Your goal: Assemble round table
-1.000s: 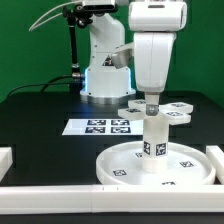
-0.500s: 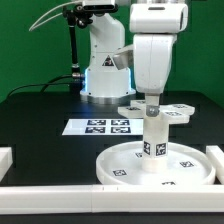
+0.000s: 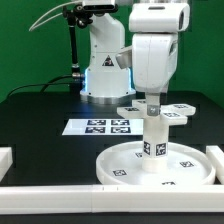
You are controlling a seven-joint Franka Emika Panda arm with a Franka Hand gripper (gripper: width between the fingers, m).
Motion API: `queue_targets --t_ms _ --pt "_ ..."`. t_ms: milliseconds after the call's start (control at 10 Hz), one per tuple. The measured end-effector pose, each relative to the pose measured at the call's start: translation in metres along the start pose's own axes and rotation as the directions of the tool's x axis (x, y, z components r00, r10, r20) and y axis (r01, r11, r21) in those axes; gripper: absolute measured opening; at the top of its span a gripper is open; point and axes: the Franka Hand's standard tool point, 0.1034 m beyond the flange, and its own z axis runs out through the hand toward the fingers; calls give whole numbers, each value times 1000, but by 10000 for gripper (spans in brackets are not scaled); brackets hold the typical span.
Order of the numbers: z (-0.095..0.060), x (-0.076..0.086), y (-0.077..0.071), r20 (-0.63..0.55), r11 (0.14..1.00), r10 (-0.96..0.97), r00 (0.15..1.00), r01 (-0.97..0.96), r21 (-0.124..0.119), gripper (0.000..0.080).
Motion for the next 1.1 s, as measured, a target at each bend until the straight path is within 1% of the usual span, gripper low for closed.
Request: queue_targets --t_ms 300,800,900,1000,1100 --pt "-1 0 1 0 999 41 999 -41 0 649" --pt "5 -5 -1 6 999 47 999 -47 10 649" --pt "6 -5 -2 7 999 47 999 -47 11 626" --pt "6 -6 -2 7 999 48 999 -48 11 440" --pt "6 -7 -1 7 999 50 999 -50 11 440"
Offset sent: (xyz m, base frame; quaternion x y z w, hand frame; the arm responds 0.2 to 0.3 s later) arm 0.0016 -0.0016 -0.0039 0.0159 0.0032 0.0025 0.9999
